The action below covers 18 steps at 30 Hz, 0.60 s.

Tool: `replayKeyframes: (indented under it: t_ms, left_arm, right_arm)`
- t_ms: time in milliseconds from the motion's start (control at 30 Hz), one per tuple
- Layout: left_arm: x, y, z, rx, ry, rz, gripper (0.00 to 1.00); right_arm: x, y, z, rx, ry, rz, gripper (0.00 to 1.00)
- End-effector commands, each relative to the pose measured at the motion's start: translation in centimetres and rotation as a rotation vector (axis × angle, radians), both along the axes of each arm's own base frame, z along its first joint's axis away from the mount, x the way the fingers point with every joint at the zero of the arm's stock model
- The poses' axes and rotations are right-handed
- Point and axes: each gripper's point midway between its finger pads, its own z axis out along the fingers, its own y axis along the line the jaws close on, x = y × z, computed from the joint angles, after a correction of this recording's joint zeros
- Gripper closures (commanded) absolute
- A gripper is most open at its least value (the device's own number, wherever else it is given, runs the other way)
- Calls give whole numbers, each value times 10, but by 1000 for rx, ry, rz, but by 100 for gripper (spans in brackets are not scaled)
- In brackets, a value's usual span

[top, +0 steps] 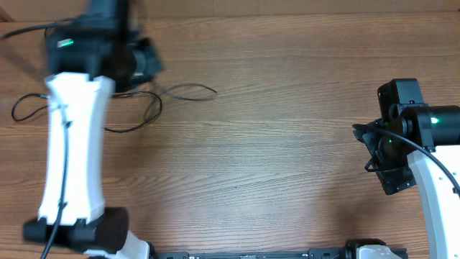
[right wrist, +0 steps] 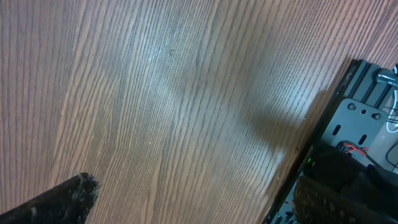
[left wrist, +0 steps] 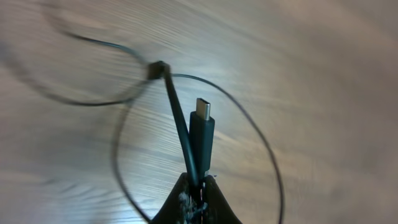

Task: Untangle cables
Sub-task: 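Pull the center cable leftward with the left gripper to the left edge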

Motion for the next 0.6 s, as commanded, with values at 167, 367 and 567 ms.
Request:
replayKeyframes:
  t_ms: [167, 367, 567]
  left_arm:
    - [-73, 163, 13, 36, 67, 816, 96]
    - [-111, 243, 7, 149, 97, 1113, 96]
    - [-139, 288, 3, 355, 166, 1235, 96]
  right_arm:
    - [2, -1, 9, -1, -41, -10, 0]
    - [2, -1, 9, -1, -41, -10, 0]
    - [2, -1, 9, -1, -41, -10, 0]
